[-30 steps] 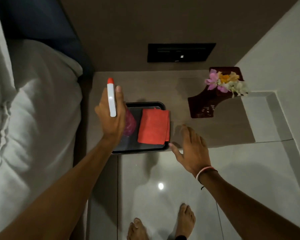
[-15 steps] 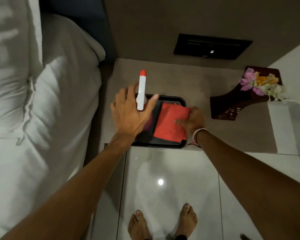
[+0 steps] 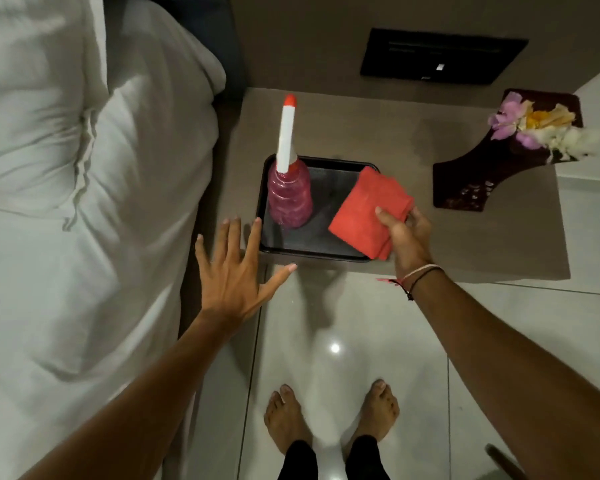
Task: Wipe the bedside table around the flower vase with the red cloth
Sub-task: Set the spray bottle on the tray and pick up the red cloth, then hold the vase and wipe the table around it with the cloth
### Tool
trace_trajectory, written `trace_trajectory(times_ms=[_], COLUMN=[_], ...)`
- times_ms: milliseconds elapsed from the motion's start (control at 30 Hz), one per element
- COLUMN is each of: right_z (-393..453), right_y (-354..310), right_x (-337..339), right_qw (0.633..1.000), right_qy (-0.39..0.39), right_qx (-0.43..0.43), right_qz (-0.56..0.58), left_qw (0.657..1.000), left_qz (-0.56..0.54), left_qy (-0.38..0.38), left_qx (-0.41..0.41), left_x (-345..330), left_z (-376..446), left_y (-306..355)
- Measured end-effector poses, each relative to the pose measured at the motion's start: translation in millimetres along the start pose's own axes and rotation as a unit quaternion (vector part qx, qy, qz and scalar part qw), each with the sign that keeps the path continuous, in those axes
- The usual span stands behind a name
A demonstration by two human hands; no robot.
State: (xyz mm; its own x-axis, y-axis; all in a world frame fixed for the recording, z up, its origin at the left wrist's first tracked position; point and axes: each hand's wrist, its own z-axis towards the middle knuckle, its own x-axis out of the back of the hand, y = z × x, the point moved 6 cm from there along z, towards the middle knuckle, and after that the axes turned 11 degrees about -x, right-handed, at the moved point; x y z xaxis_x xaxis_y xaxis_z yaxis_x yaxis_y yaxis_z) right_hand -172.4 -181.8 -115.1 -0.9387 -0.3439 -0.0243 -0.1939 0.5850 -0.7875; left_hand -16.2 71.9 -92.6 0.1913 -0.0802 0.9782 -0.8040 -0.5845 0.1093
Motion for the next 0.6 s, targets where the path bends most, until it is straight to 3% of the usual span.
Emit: trace_trajectory(times_ms=[167,333,600], right_z=[-28,-47,-44], right_y=[13,26,18], right_x=[72,138,210], right_qw=[0.973,0.95,0.892], right_qy=[0.023,-0.028,-0.089], right_qx=[-0.098,-0.173,-0.198], right_qz=[0.208,0.258,0.396], left_qw=[0.992,0.971,0.946], left_qz=[0.076,0.076,0.04], left_qy=[-0.001,0.099,0.191], left_qx=[-0.104,-0.203,-0.257], left_x=[-2,24,121], left_z=[-23,5,106], left_y=[47,134,287])
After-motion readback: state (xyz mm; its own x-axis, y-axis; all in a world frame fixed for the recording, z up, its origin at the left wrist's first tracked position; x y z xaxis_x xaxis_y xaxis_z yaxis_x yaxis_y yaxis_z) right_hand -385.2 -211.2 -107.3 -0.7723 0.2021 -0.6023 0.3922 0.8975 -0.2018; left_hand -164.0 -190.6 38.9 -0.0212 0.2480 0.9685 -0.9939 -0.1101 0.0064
